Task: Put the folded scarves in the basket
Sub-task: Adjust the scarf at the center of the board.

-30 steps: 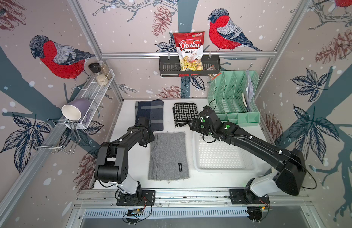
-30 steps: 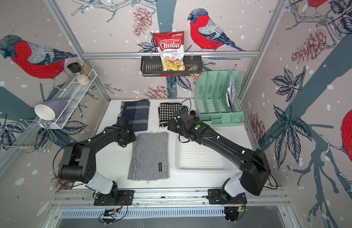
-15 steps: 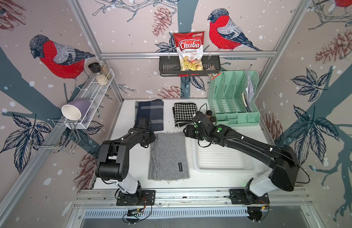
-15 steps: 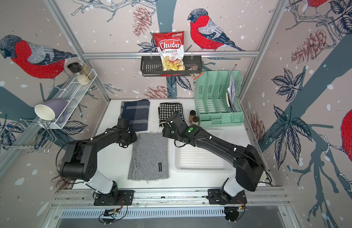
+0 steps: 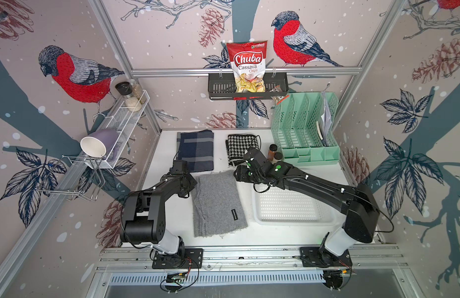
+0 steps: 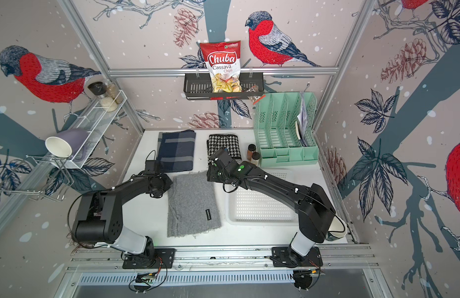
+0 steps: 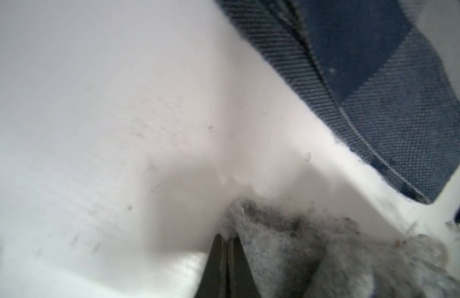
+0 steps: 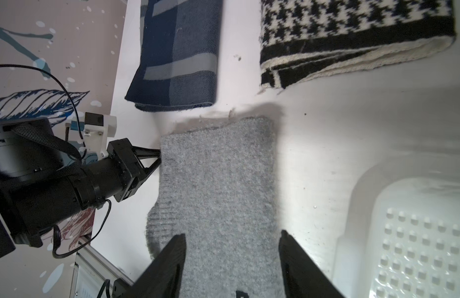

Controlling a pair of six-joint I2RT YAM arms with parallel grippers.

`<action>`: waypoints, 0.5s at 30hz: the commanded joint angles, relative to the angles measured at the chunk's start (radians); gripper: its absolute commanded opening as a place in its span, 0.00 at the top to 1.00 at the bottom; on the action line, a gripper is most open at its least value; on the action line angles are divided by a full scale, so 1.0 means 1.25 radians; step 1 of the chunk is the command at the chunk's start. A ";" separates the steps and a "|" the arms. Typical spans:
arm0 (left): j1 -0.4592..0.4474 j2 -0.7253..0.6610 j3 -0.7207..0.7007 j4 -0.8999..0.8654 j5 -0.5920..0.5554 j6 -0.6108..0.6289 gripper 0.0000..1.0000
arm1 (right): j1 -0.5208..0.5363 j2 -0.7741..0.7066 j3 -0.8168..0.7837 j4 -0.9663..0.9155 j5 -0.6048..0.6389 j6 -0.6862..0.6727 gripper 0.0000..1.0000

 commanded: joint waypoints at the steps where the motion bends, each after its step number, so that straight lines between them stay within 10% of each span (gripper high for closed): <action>1: 0.052 -0.040 -0.032 -0.008 0.008 -0.061 1.00 | 0.021 0.024 0.033 -0.032 -0.012 -0.043 0.35; 15: 0.210 -0.231 -0.128 -0.073 0.001 -0.262 1.00 | 0.081 0.099 0.092 -0.135 -0.034 -0.072 0.29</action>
